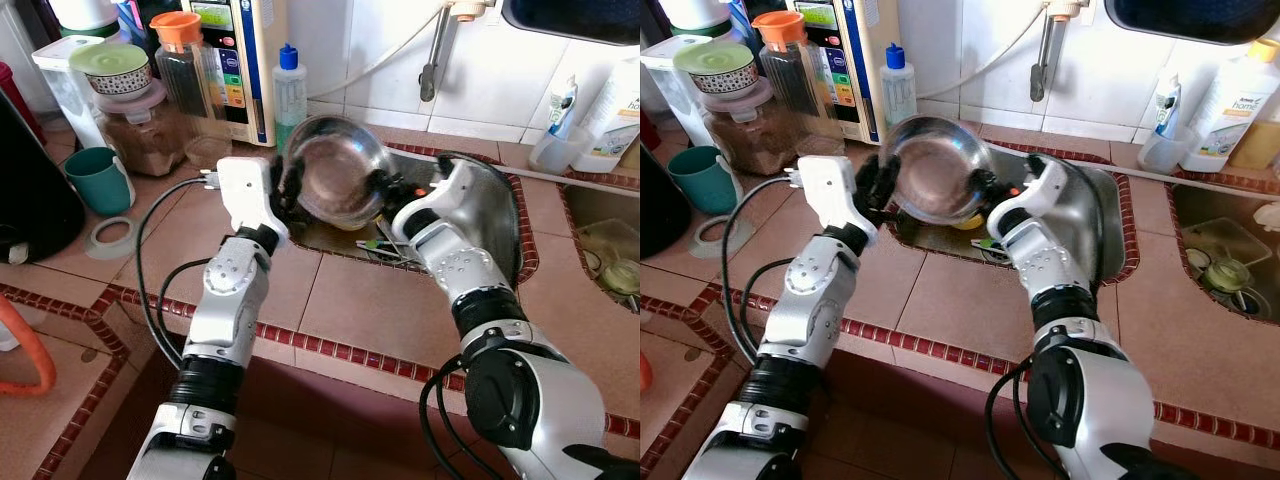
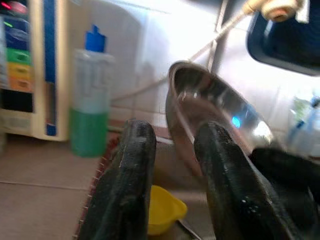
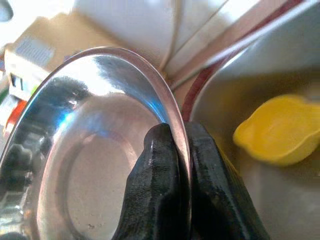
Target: Kitchen organization
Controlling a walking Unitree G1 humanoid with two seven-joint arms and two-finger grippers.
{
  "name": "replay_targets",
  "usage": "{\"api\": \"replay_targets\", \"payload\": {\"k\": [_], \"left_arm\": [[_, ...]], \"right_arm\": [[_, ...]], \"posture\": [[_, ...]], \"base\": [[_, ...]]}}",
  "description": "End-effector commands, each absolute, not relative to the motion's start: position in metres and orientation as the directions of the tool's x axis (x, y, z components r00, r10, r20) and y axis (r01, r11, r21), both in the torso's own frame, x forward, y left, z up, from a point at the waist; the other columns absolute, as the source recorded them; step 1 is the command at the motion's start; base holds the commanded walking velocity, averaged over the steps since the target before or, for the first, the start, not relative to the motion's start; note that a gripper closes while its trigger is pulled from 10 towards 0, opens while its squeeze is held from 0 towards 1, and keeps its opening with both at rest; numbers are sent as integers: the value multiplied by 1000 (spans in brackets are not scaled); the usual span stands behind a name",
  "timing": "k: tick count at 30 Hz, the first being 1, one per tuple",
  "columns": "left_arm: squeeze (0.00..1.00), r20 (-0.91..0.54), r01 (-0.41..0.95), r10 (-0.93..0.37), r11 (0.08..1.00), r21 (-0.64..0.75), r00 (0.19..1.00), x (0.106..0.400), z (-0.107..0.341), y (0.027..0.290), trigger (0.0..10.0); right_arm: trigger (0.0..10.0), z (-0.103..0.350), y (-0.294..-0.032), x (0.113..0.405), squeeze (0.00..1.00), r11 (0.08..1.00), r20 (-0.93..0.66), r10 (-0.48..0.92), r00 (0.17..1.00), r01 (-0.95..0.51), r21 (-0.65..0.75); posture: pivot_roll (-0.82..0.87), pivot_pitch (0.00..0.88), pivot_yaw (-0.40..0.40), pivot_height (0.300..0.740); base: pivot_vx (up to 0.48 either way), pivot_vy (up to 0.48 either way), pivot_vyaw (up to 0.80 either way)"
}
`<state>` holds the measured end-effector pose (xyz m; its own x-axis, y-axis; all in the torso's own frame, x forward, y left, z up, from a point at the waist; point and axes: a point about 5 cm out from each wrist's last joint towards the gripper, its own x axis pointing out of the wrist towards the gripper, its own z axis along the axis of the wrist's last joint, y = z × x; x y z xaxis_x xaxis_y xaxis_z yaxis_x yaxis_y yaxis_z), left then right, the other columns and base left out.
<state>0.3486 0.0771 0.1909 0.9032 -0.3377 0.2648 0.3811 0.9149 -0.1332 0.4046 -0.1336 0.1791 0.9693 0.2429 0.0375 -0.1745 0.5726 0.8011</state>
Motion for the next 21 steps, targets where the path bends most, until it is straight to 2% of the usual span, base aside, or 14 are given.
{"api": "replay_targets", "payload": {"k": [1, 5, 9, 15, 21], "left_arm": [[1000, 249, 397, -356, 907, -138, 901, 347, 189, 76, 10000], [1000, 238, 407, -370, 903, -134, 898, 347, 189, 74, 10000], [1000, 213, 415, -384, 900, -131, 899, 346, 186, 73, 10000], [1000, 62, 443, -439, 890, -106, 896, 343, 163, 66, 10000], [1000, -3, 431, -433, 898, -93, 901, 342, 154, 66, 10000]], "right_arm": [[0, 188, -137, 407, 0, 560, 66, 211, 975, -176, 809], [0, 187, -140, 407, 0, 576, 57, 187, 981, -156, 802], [0, 185, -148, 408, 0, 653, 29, 114, 993, -97, 751], [0, 177, -171, 406, 0, 760, -18, -26, 1000, 31, 649], [0, 168, -184, 403, 0, 806, -49, -92, 995, 103, 582]], "posture": [[26, 33, 34, 740], [26, 34, 34, 740], [27, 34, 33, 740], [25, 35, 36, 740], [25, 38, 37, 740]], "base": [[0, 0, 0], [0, 0, 0], [0, 0, 0], [0, 0, 0], [0, 0, 0]]}}
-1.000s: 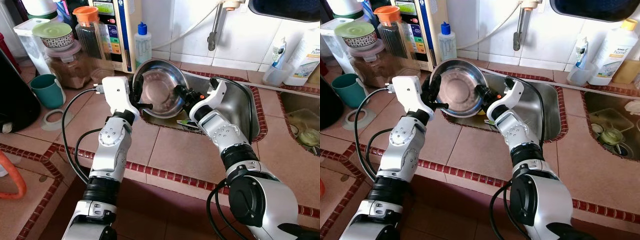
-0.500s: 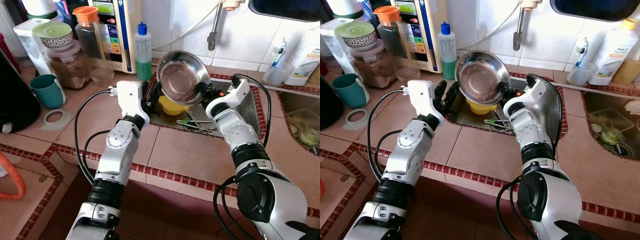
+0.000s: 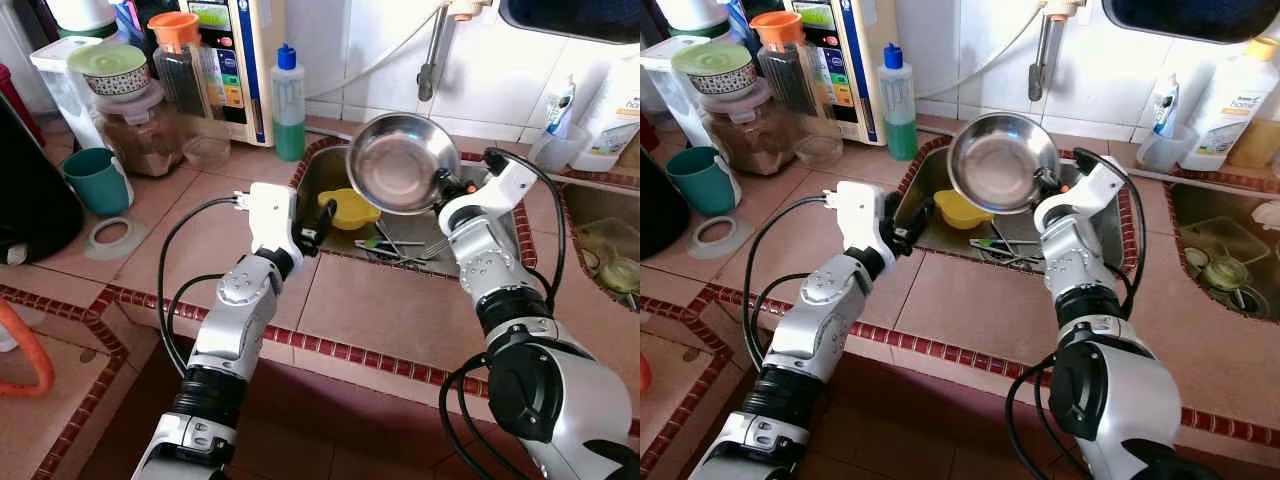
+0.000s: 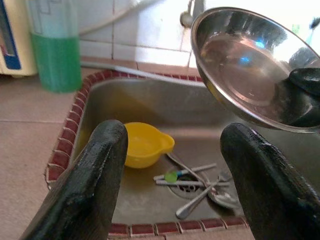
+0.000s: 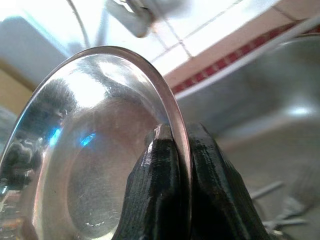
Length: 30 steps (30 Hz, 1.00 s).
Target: Kitchen organization
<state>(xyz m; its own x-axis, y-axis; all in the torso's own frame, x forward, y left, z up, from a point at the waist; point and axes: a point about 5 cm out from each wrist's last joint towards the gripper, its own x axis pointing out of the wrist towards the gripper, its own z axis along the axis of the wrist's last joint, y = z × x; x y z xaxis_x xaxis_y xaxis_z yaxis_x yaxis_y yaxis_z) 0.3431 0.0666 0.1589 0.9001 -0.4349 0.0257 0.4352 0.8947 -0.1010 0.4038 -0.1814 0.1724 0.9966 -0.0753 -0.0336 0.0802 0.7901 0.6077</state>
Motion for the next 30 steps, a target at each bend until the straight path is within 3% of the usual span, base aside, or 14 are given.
{"api": "replay_targets", "payload": {"k": [1, 6, 15, 17, 18, 19, 20, 28, 30], "left_arm": [[1000, -14, 429, -432, 899, -91, 902, 342, 153, 67, 10000], [1000, -54, 429, -433, 900, -79, 900, 341, 149, 67, 10000], [1000, -51, 440, -444, 895, -75, 895, 339, 152, 64, 10000], [1000, -57, 441, -445, 895, -73, 894, 339, 151, 64, 10000], [1000, -62, 440, -444, 895, -72, 894, 339, 151, 64, 10000], [1000, -65, 439, -444, 896, -71, 894, 338, 150, 65, 10000], [1000, -66, 440, -444, 895, -72, 894, 338, 150, 65, 10000], [1000, -64, 448, -451, 892, -64, 890, 338, 152, 63, 10000], [1000, -64, 448, -451, 892, -63, 890, 338, 152, 63, 10000]], "right_arm": [[0, 167, -186, 402, 0, 826, -53, -107, 993, 118, 552], [0, 162, -196, 400, 0, 893, -83, -166, 983, 185, 409], [0, 153, -203, 397, 0, 909, -141, -245, 959, 278, 310], [471, 151, -204, 396, 0, 908, -154, -261, 953, 296, 296], [4745, 149, -203, 396, 0, 912, -159, -265, 951, 300, 278], [4745, 148, -203, 395, 0, 916, -162, -267, 950, 302, 265], [10000, 147, -202, 395, 0, 922, -164, -266, 950, 300, 246], [10000, 140, -178, 395, 0, 989, -132, -122, 984, 109, -96], [10000, 140, -176, 395, 0, 988, -129, -111, 985, 95, -121]], "posture": [[26, 40, 39, 740], [30, 42, 40, 740], [47, 44, 40, 740], [47, 44, 41, 740], [48, 46, 43, 740], [48, 46, 43, 740], [49, 46, 44, 740], [60, 46, 47, 740], [60, 45, 47, 740]], "base": [[0, 0, 0], [0, 0, 0], [0, 0, 0], [0, 0, 0], [0, 0, 0], [0, 0, 0], [0, 0, 0], [0, 0, 0], [0, 0, 0]]}}
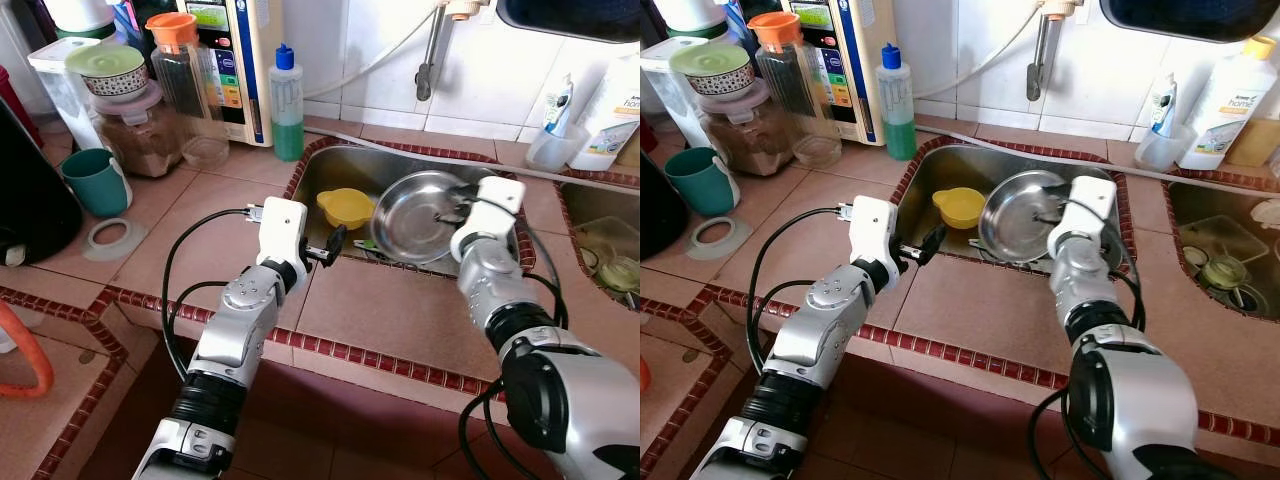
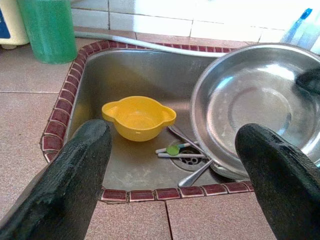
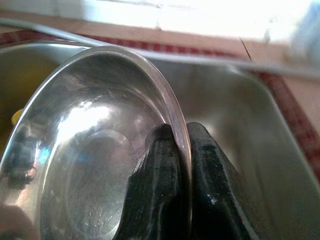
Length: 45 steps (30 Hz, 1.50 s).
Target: Kitchen organization
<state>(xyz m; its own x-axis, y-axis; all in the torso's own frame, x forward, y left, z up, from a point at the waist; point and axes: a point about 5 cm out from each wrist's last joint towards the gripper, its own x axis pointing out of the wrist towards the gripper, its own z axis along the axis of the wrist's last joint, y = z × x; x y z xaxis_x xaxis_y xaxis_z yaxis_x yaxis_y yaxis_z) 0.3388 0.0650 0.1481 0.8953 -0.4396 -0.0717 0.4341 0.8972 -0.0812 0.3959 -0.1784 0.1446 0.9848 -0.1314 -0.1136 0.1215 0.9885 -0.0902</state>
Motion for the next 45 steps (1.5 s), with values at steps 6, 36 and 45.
{"api": "replay_targets", "payload": {"k": [6, 36, 45], "left_arm": [[1000, -65, 445, -448, 894, -61, 892, 337, 152, 64, 10000], [1000, -72, 432, -436, 900, -55, 897, 337, 151, 65, 10000], [1000, -65, 417, -420, 907, -55, 905, 340, 151, 67, 10000]], "right_arm": [[10000, 143, -166, 396, 0, 971, -107, -50, 993, 24, -239], [10000, 130, -170, 393, 1000, 998, -203, -67, 977, 62, -33], [10000, 141, -165, 396, 1000, 1000, -136, 15, 991, -14, 3]], "posture": [[63, 42, 41, 740], [66, 41, 37, 740], [53, 35, 32, 740]], "base": [[0, 0, 0], [0, 0, 0], [0, 0, 0]]}}
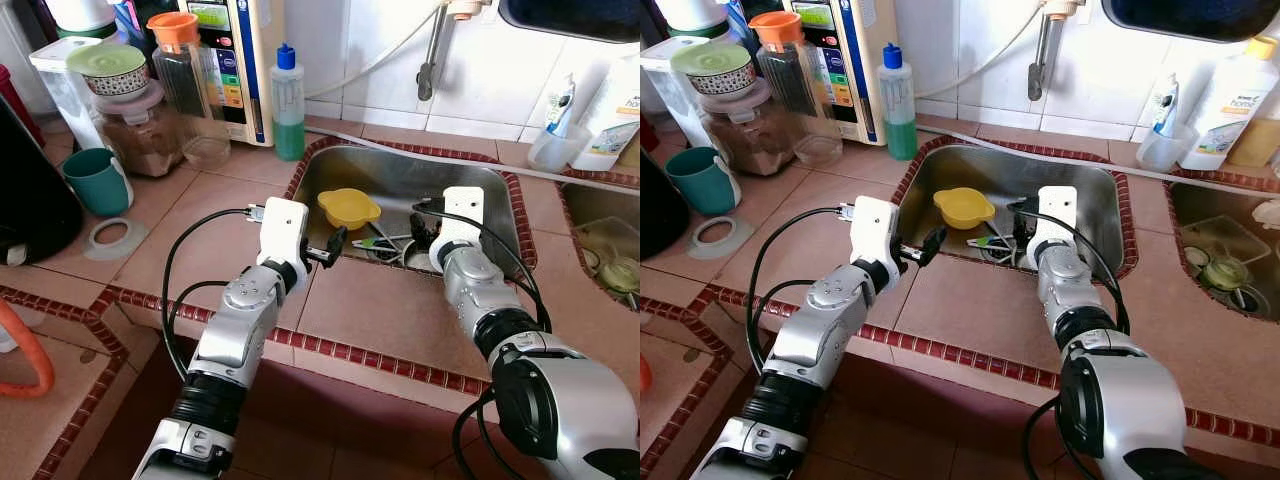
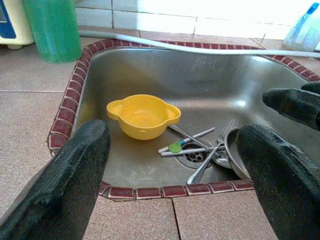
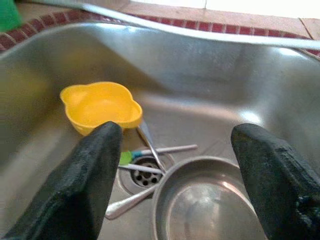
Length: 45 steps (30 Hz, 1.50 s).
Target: Kitchen organization
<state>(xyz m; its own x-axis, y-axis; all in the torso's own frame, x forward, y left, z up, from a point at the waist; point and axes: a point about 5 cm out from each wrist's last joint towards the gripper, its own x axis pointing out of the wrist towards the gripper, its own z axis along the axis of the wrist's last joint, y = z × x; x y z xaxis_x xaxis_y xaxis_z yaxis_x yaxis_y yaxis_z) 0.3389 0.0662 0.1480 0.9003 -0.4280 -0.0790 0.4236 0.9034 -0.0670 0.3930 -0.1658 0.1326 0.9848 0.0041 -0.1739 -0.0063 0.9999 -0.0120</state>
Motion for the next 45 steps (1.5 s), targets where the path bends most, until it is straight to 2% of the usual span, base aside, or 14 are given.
{"api": "replay_targets", "payload": {"k": [1, 13, 21, 26, 28, 29, 30, 31, 33, 36, 37, 40, 41, 45], "left_arm": [[1000, -58, 411, -413, 910, -54, 909, 341, 152, 68, 10000], [1000, -11, 369, -369, 929, 24, 930, 349, 155, 82, 10000], [1000, 33, 338, -341, 938, 77, 939, 343, 154, 95, 10000], [1000, 50, 266, -275, 955, 133, 960, 339, 149, 112, 10000], [1000, 48, 239, -248, 960, 147, 967, 339, 147, 119, 10000], [1000, 41, 219, -227, 965, 146, 973, 337, 145, 123, 10000], [1000, 33, 190, -197, 970, 150, 980, 334, 140, 129, 10000], [1000, 30, 179, -185, 972, 153, 982, 333, 139, 131, 10000], [1000, 21, 161, -166, 974, 162, 986, 329, 135, 136, 10000], [1000, 18, 142, -147, 974, 176, 989, 321, 130, 143, 10000], [1000, 20, 133, -139, 975, 179, 990, 319, 129, 145, 10000], [1000, 15, 115, -120, 978, 174, 993, 314, 125, 148, 10000], [0, 23, 101, -107, 978, 180, 994, 313, 125, 149, 10000], [0, 58, 47, -58, 983, 177, 997, 306, 130, 151, 10000]], "right_arm": [[10000, 142, -165, 396, 1000, 1000, -126, 24, 992, -24, -3], [10000, 149, -171, 390, 1000, 993, 5, 114, 993, -114, -25], [10000, 146, -167, 375, 1000, 988, 83, 150, 985, -147, -43], [10000, 149, -175, 357, 1000, 989, 136, 139, 981, -129, -78], [10000, 151, -178, 353, 965, 989, 145, 134, 980, -122, -89], [10000, 153, -182, 350, 749, 988, 150, 131, 980, -118, -97], [10000, 156, -187, 345, 588, 986, 151, 134, 979, -117, -117], [10000, 157, -189, 343, 588, 985, 149, 137, 979, -119, -126], [10000, 158, -190, 339, 353, 981, 144, 154, 977, -134, -140], [10000, 160, -191, 330, 137, 977, 131, 167, 977, -146, -157], [10000, 160, -190, 328, 0, 974, 128, 176, 976, -153, -168], [10000, 160, -186, 320, 0, 970, 119, 184, 976, -162, -179], [10000, 161, -184, 318, 0, 971, 119, 186, 975, -164, -174], [10000, 162, -172, 305, 0, 971, 106, 201, 974, -184, -151]], "posture": [[47, 31, 32, 740], [5, 0, 50, 740], [-9, 0, 66, 740], [-27, 0, 77, 740], [-34, 0, 81, 740], [-38, 0, 83, 740], [-39, 0, 85, 740], [-39, 0, 85, 740], [-36, 0, 89, 740], [-40, 0, 101, 740], [-45, 0, 101, 740], [-50, 0, 94, 740], [-50, 0, 91, 740], [-51, 0, 76, 740]], "base": [[0, 0, 0], [0, 0, 0], [0, 0, 0], [0, 0, 0], [0, 0, 0], [0, 0, 0], [0, 0, 0], [0, 0, 0], [0, 0, 0], [0, 0, 0], [0, 0, 0], [0, 0, 0], [0, 0, 0], [0, 0, 0]]}}
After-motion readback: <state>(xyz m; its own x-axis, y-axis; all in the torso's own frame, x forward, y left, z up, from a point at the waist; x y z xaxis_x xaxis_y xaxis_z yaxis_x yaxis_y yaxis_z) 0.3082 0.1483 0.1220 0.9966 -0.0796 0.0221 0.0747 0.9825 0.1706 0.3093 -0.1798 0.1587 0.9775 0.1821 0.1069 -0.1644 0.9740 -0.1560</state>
